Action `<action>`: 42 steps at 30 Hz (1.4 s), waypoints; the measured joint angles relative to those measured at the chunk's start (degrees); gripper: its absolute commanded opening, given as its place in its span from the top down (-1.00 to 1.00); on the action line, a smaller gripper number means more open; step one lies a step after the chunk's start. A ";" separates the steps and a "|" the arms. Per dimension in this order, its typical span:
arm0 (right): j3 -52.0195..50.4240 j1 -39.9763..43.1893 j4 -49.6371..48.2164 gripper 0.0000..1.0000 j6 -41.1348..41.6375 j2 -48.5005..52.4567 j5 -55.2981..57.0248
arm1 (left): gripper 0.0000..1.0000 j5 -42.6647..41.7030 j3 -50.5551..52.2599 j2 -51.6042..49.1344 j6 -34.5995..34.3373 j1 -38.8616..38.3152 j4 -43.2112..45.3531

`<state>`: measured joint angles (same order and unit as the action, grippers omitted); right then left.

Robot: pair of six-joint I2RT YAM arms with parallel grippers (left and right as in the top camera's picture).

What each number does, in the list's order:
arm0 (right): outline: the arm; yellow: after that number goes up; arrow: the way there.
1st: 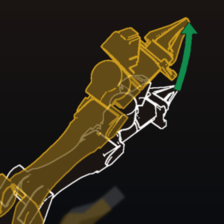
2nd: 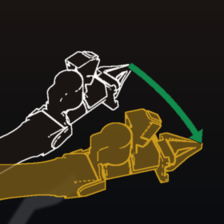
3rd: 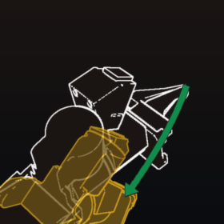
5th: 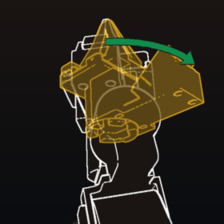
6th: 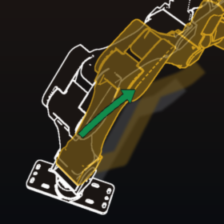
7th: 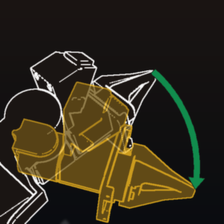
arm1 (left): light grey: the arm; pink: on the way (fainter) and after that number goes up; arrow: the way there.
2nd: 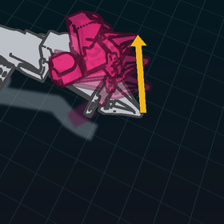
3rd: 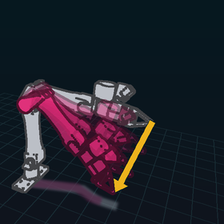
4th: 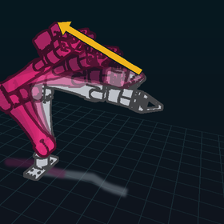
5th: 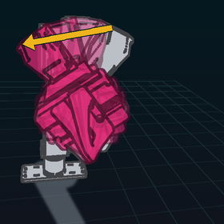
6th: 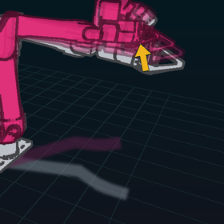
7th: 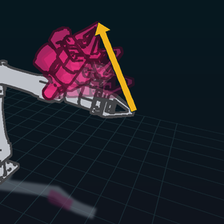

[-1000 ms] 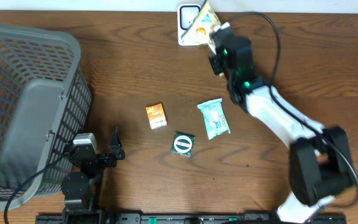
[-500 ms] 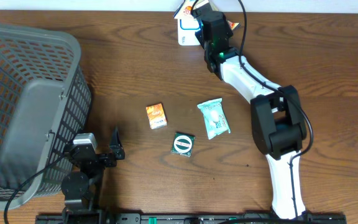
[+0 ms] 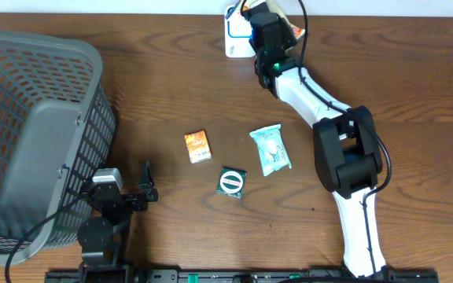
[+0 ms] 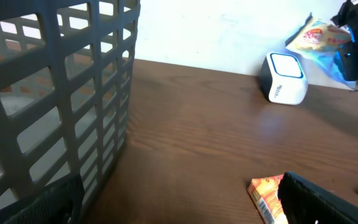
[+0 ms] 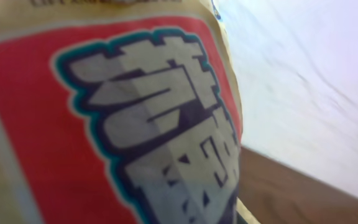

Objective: Scan the item barcode
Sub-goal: 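Carry the snack bag with the right gripper to the scanner, then carry the snack bag right and drop it at the table edge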

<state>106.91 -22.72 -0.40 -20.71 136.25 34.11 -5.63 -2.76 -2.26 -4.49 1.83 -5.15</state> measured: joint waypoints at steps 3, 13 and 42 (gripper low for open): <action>1.38 0.11 4.74 0.98 0.98 0.00 7.48 | -0.95 0.00 0.00 0.00 0.00 0.00 0.00; 3.30 6.82 29.38 0.98 14.14 0.00 31.04 | -0.95 0.00 0.00 0.00 0.00 0.00 0.00; 3.56 43.82 73.26 -0.99 76.28 -1.16 3.74 | -0.95 0.00 0.00 0.00 0.00 0.00 0.00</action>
<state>110.48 21.10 72.86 55.57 135.09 37.85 -5.63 -2.76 -2.26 -4.49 1.83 -5.15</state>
